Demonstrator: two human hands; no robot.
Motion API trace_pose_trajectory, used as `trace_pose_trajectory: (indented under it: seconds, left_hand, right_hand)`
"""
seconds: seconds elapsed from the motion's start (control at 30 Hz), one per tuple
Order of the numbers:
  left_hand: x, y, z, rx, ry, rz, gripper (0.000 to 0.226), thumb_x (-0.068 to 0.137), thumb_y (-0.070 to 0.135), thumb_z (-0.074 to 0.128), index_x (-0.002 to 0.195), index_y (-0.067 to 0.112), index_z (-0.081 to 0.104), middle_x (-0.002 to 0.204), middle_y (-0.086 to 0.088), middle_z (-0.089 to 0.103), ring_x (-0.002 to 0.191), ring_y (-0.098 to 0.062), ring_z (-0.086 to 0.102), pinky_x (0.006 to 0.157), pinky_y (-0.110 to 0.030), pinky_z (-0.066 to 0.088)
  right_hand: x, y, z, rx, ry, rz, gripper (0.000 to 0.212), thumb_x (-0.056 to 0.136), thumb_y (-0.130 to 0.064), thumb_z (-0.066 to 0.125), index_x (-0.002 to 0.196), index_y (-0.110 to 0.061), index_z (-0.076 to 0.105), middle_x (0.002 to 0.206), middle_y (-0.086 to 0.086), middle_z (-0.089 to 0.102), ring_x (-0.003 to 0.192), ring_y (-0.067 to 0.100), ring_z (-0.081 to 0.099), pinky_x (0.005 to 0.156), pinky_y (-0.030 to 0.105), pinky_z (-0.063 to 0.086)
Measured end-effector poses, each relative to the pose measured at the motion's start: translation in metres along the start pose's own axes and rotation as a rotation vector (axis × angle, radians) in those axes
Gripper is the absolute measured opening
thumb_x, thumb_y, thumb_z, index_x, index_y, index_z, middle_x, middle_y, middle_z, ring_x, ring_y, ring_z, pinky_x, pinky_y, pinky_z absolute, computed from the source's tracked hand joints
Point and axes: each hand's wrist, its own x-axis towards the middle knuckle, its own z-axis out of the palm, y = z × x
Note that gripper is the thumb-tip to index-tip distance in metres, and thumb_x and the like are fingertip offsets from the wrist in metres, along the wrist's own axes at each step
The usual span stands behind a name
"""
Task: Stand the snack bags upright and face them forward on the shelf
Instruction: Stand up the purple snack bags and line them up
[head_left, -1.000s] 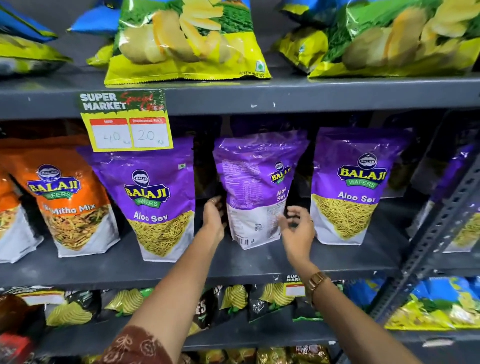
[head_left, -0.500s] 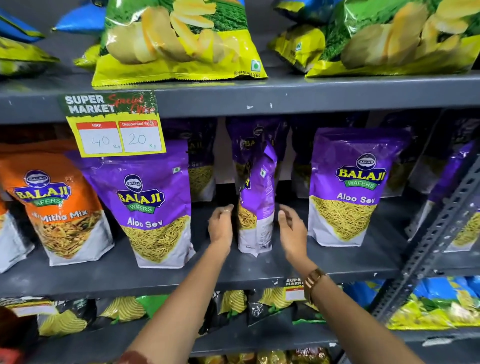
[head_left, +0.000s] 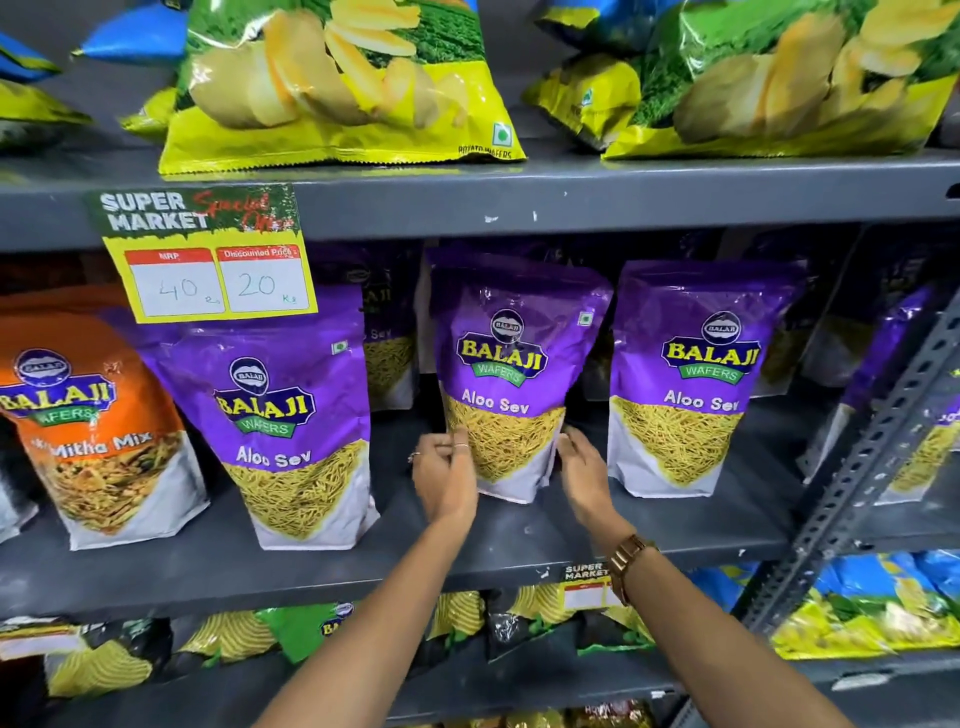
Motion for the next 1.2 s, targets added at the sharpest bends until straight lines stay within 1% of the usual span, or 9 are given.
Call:
trace_pose_trajectory:
  seconds: [0.07, 0.17, 0.4, 0.57, 0.63, 0.73, 0.83, 1.07, 1.2]
  left_hand:
    - [0.013, 0.001, 0.002, -0.035, 0.007, -0.031, 0.026, 0.086, 0.027, 0.057, 0.101, 0.006, 0.055, 0.101, -0.02, 0.062, 0.104, -0.036, 0.057, 0.09, -0.038, 0.041]
    - [0.03, 0.002, 0.004, -0.098, -0.237, -0.133, 0.061, 0.083, 0.044, 0.053, 0.133, 0.011, 0.042, 0.133, -0.012, 0.053, 0.127, -0.028, 0.045, 0.11, -0.04, 0.032]
    - [0.001, -0.005, -0.005, -0.012, -0.181, -0.022, 0.039, 0.087, 0.038, 0.053, 0.109, 0.006, 0.049, 0.096, -0.005, 0.056, 0.087, -0.02, 0.051, 0.077, -0.025, 0.034]
    - [-0.005, -0.005, -0.007, 0.016, -0.137, 0.003, 0.035, 0.083, 0.042, 0.058, 0.094, 0.011, 0.047, 0.087, -0.005, 0.057, 0.085, -0.025, 0.055, 0.073, -0.027, 0.036]
    - [-0.001, 0.001, -0.008, 0.008, -0.093, 0.025, 0.049, 0.076, 0.052, 0.057, 0.098, 0.009, 0.05, 0.099, -0.012, 0.059, 0.097, -0.031, 0.055, 0.082, -0.033, 0.04]
    - [0.015, 0.031, -0.009, -0.071, -0.063, 0.093, 0.066, 0.075, 0.053, 0.051, 0.121, 0.005, 0.048, 0.127, -0.017, 0.054, 0.119, -0.029, 0.048, 0.106, -0.042, 0.036]
    - [0.037, 0.076, -0.005, -0.204, -0.1, 0.162, 0.056, 0.091, 0.04, 0.045, 0.135, 0.006, 0.04, 0.143, -0.011, 0.044, 0.133, -0.022, 0.039, 0.113, -0.033, 0.028]
    - [0.068, 0.122, 0.013, -0.477, 0.057, 0.089, 0.033, 0.092, 0.008, 0.047, 0.123, -0.005, 0.047, 0.127, -0.017, 0.056, 0.117, -0.028, 0.053, 0.064, 0.0, 0.037]
    - [0.072, 0.119, 0.013, -0.537, 0.075, 0.073, 0.027, 0.088, -0.005, 0.048, 0.114, -0.009, 0.052, 0.084, 0.0, 0.056, 0.066, 0.005, 0.054, 0.054, 0.001, 0.038]
  right_hand:
    - [-0.014, 0.001, 0.0, 0.027, 0.113, -0.07, 0.025, 0.09, -0.028, 0.046, 0.108, -0.014, 0.057, 0.104, 0.01, 0.063, 0.101, 0.03, 0.058, 0.095, 0.043, 0.044]
    - [-0.028, -0.001, 0.003, 0.007, 0.05, -0.191, 0.017, 0.091, -0.023, 0.051, 0.106, -0.014, 0.051, 0.088, 0.001, 0.06, 0.08, 0.015, 0.057, 0.08, 0.036, 0.046]
    - [-0.004, -0.002, 0.007, 0.044, -0.045, -0.027, 0.012, 0.094, -0.02, 0.044, 0.102, -0.017, 0.054, 0.092, 0.009, 0.057, 0.088, 0.022, 0.051, 0.082, 0.033, 0.037]
    - [0.005, -0.006, 0.006, 0.155, -0.069, 0.07, 0.031, 0.083, -0.022, 0.048, 0.112, -0.014, 0.058, 0.117, 0.014, 0.061, 0.114, 0.03, 0.053, 0.108, 0.046, 0.035]
    - [0.002, -0.022, 0.002, 0.182, 0.01, -0.007, 0.029, 0.09, -0.009, 0.044, 0.116, -0.007, 0.056, 0.118, 0.019, 0.059, 0.115, 0.032, 0.052, 0.104, 0.036, 0.039]
    - [0.007, -0.054, -0.003, 0.223, 0.114, -0.168, 0.033, 0.094, -0.009, 0.042, 0.126, -0.003, 0.048, 0.119, 0.002, 0.052, 0.112, 0.016, 0.046, 0.08, -0.002, 0.036]
    - [0.017, -0.09, -0.004, 0.292, 0.191, -0.304, 0.034, 0.096, -0.018, 0.041, 0.126, -0.003, 0.047, 0.119, 0.003, 0.053, 0.109, 0.013, 0.047, 0.083, 0.007, 0.039]
    - [0.046, -0.131, -0.009, 0.354, 0.498, -0.316, 0.011, 0.087, -0.009, 0.056, 0.087, -0.002, 0.064, 0.079, 0.008, 0.059, 0.079, 0.019, 0.05, 0.069, 0.026, 0.038]
    - [0.048, -0.13, -0.01, 0.309, 0.535, -0.291, 0.018, 0.087, -0.01, 0.058, 0.092, 0.006, 0.065, 0.083, 0.008, 0.061, 0.078, 0.017, 0.052, 0.06, 0.011, 0.037]
